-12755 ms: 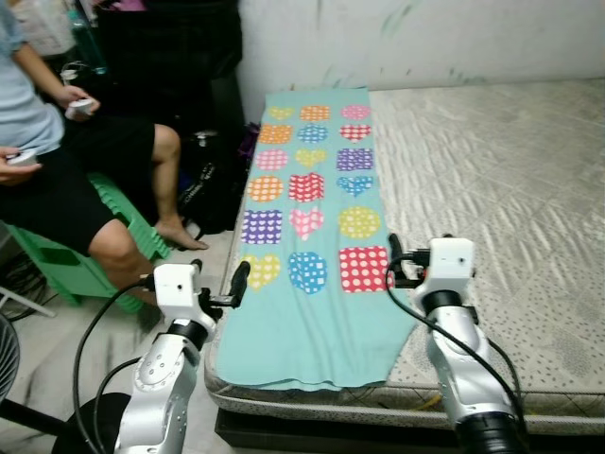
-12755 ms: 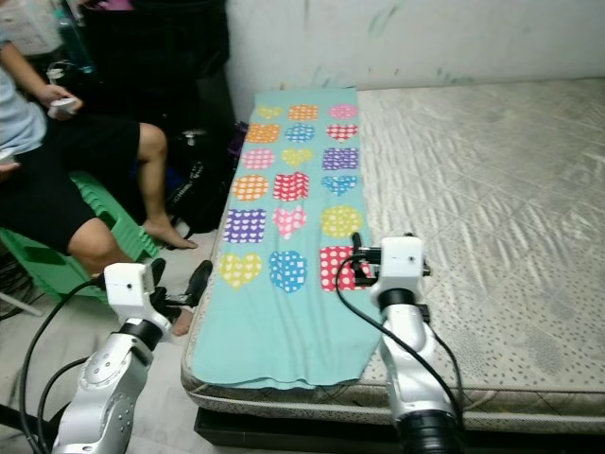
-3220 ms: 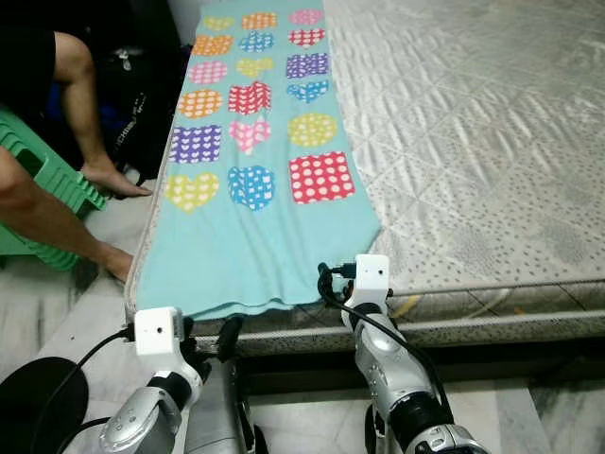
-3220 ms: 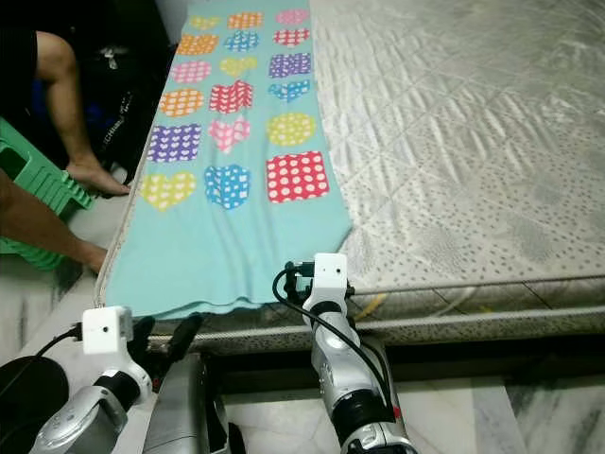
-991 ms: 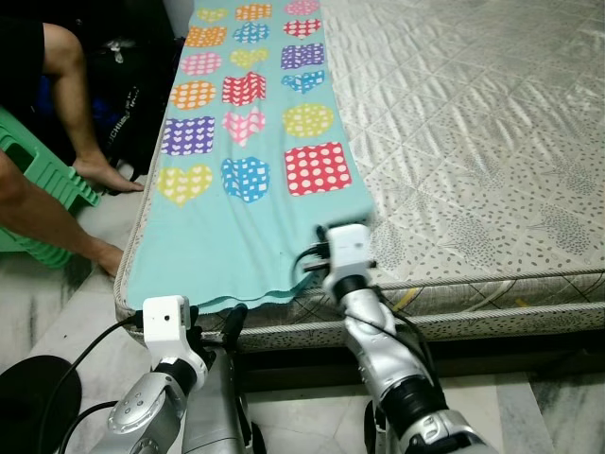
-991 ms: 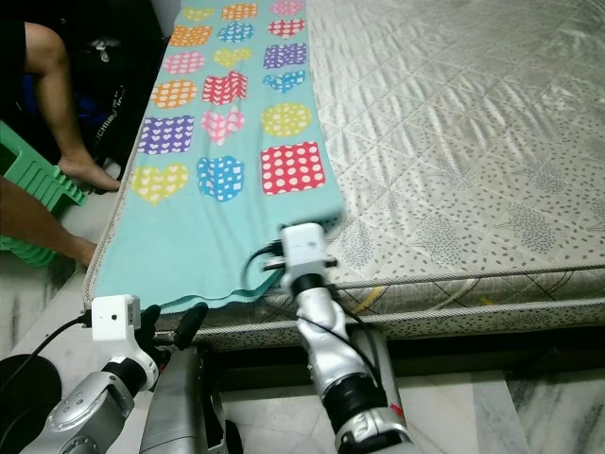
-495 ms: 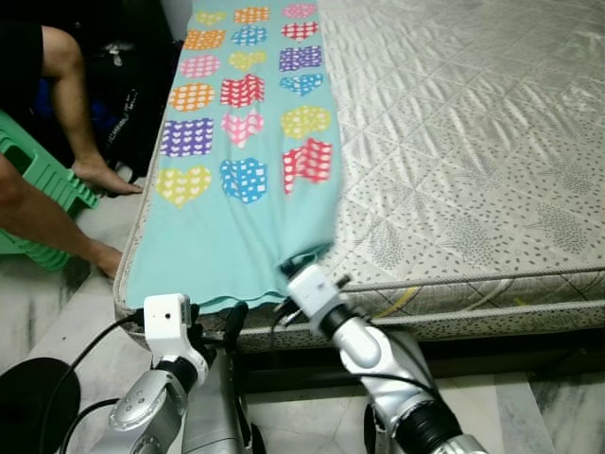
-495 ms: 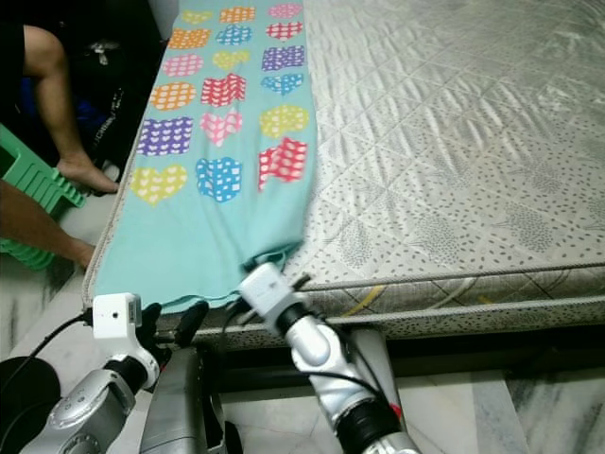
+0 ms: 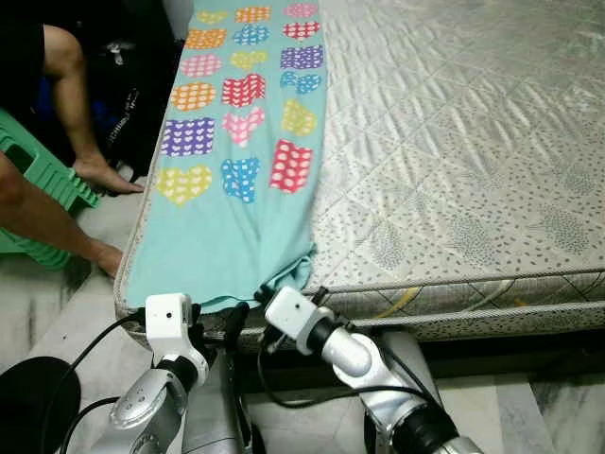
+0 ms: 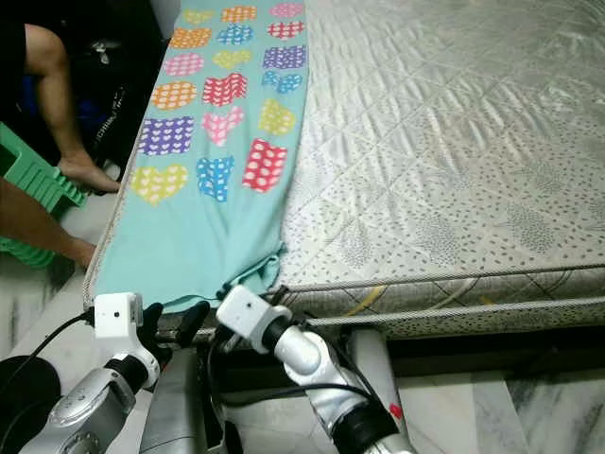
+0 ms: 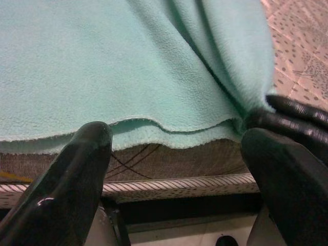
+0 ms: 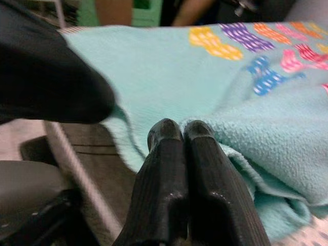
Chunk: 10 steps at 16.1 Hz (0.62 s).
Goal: Clean up the room
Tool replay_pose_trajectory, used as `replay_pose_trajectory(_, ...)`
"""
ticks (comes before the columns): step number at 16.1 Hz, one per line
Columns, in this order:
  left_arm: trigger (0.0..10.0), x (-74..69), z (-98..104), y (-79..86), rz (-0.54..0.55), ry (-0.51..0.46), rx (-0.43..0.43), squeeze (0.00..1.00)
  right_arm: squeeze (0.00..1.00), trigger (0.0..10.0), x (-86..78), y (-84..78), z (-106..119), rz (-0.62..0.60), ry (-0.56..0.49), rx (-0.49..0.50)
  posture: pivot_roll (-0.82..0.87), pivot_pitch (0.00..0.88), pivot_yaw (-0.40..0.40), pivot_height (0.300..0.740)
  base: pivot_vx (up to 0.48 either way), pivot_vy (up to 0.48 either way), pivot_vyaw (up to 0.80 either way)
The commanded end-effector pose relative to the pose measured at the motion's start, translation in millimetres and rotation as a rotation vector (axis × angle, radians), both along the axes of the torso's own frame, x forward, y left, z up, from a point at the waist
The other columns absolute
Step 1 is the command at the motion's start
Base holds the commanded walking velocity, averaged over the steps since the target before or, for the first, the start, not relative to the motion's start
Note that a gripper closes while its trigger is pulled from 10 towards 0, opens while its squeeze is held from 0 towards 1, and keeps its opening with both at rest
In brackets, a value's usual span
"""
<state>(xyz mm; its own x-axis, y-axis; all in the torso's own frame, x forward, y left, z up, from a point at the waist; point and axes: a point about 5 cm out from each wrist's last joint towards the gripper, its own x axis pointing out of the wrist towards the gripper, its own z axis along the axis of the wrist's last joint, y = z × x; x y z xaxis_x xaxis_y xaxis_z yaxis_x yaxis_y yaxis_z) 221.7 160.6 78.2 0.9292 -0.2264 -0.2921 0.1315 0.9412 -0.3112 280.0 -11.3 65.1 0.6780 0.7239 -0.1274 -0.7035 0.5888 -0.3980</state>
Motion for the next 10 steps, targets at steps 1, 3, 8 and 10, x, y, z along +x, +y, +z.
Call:
replay_pose_trajectory(1, 10.0, -1.0, -2.7, 4.9, 0.009, 0.013, 0.023, 0.00, 0.00, 10.0, 13.7, -7.5, 1.5, -0.122, 0.056, 0.026, 0.02, 0.114, 0.116, 0.500, 0.000, 0.000, 0.00)
replay_pose_trajectory(3, 10.0, -1.1, -3.4, 4.8, 0.007, 0.015, 0.024, 0.00, 0.00, 10.0, 30.5, -24.5, 2.9, -0.294, 0.153, 0.110, 0.02, 0.112, 0.115, 0.500, 0.000, 0.000, 0.00)
replay_pose_trajectory(8, 10.0, -0.6, -4.0, 4.7, 0.003, 0.016, 0.026, 0.00, 1.00, 10.0, 37.2, -32.3, -4.1, -0.342, 0.303, 0.154, 0.02, 0.105, 0.113, 0.500, 0.000, 0.000, 0.00)
replay_pose_trajectory(10, 10.0, -0.3, -4.0, 4.6, 0.001, 0.014, 0.029, 0.00, 1.00, 10.0, 37.3, -29.4, -6.5, -0.323, 0.355, 0.160, 0.02, 0.101, 0.114, 0.500, 0.000, 0.000, 0.00)
